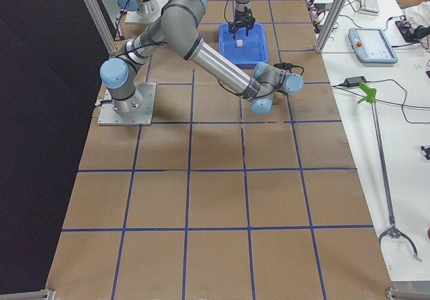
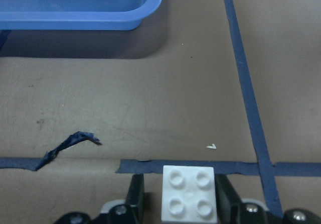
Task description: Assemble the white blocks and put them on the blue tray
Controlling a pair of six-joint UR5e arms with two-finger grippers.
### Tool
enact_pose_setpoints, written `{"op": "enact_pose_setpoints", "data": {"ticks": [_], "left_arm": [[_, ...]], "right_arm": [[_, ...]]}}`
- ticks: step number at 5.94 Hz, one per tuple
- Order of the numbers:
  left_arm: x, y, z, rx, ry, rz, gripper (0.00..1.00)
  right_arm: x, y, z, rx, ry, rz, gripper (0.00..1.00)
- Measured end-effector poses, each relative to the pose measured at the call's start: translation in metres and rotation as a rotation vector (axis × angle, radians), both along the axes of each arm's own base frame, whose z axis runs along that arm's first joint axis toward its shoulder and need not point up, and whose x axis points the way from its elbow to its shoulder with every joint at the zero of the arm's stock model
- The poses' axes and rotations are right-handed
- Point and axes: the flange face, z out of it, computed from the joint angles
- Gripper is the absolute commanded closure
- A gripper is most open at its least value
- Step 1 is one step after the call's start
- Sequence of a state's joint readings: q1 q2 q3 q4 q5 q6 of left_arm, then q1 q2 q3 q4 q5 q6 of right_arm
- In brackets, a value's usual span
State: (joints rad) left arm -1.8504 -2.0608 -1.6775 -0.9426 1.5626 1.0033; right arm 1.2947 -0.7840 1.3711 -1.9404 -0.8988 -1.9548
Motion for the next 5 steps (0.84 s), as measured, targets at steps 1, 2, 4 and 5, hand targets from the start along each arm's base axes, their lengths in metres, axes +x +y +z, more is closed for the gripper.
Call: {"op": "enact_pose_setpoints", "data": {"ticks": [1, 2, 4, 5], "left_arm": [[0.006, 0.01, 0.039, 0.018, -0.007, 0.007, 0.12], [0.013, 0.027, 0.089, 0.054, -0.022, 0.018, 0.11], [0.042, 0.065, 0.18, 0.113, -0.046, 0.066, 0.07], [0.063, 0.08, 0.215, 0.109, -0.044, 0.111, 0.04]], "right_arm": [[0.0, 0.0, 0.004, -0.008, 0.001, 0.001, 0.65], [0.0, -0.002, 0.01, -0.024, 0.006, 0.001, 0.65], [-0.002, 0.001, 0.062, -0.083, 0.05, -0.004, 0.65], [0.001, 0.012, 0.098, -0.097, 0.073, -0.006, 0.65]]}}
